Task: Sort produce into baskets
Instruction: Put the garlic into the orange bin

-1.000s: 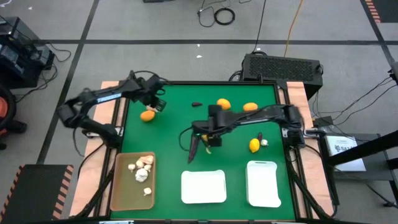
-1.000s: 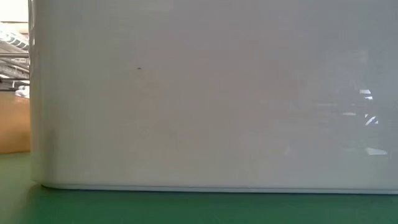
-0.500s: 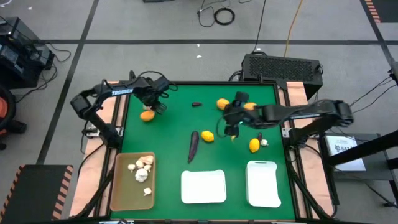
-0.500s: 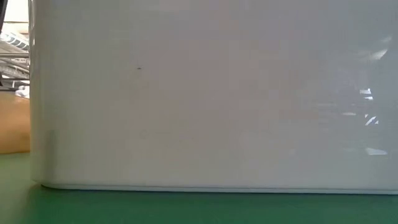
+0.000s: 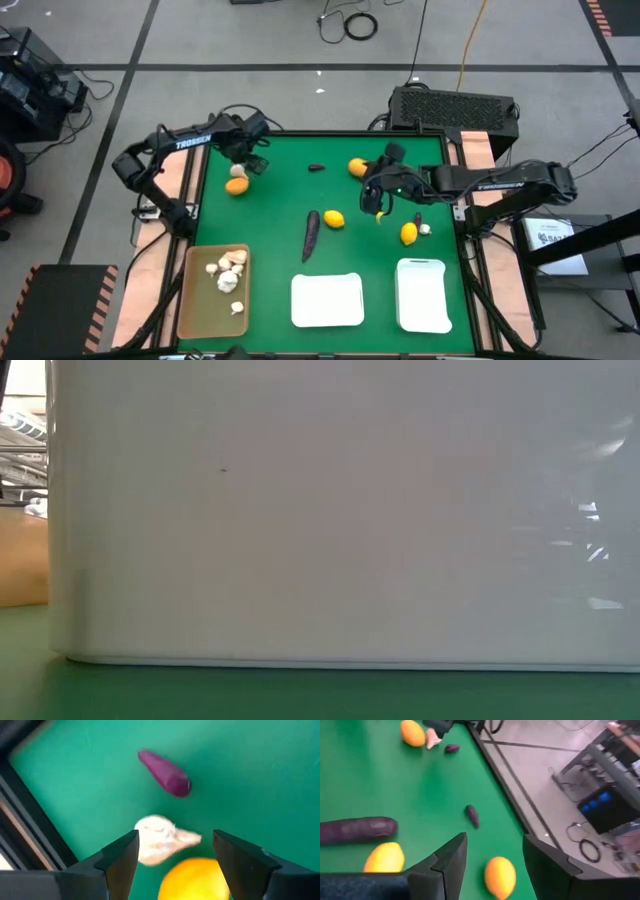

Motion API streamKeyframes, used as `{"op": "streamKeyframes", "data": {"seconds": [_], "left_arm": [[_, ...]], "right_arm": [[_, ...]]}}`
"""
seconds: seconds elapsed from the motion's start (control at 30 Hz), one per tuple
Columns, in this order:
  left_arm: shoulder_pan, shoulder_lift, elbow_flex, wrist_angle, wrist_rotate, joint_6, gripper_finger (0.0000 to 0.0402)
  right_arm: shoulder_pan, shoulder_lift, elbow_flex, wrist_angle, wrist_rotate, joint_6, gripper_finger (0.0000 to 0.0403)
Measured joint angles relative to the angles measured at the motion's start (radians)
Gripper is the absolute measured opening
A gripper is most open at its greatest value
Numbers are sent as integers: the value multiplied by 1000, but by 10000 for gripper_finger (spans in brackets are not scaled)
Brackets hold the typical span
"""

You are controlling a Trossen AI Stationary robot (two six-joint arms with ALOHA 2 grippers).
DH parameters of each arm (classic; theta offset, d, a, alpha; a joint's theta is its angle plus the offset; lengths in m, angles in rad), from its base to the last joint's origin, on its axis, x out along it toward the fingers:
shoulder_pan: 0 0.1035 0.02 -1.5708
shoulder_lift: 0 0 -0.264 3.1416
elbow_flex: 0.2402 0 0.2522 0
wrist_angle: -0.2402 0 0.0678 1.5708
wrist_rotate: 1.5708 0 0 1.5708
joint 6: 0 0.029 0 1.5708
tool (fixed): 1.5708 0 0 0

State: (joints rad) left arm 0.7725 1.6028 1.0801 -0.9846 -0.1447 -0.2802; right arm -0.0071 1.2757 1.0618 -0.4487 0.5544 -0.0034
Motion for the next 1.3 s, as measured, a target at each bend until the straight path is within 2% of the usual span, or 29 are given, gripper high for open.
{"op": "streamKeyframes", "data": {"seconds": [0.3,0.37,0.47,0.93,1.3], "left_arm": [[116,0,0,-36,16,-2,261],[128,0,0,-36,45,1,261],[132,0,0,-22,93,17,261],[131,75,-64,-10,89,43,261],[130,87,-78,40,92,52,260]], "right_arm": [[3,15,0,-69,-126,106,183],[3,15,0,-92,-142,128,183],[3,15,0,-101,-142,141,183],[3,15,0,-102,-142,142,183],[2,15,0,-100,-142,131,183]]}}
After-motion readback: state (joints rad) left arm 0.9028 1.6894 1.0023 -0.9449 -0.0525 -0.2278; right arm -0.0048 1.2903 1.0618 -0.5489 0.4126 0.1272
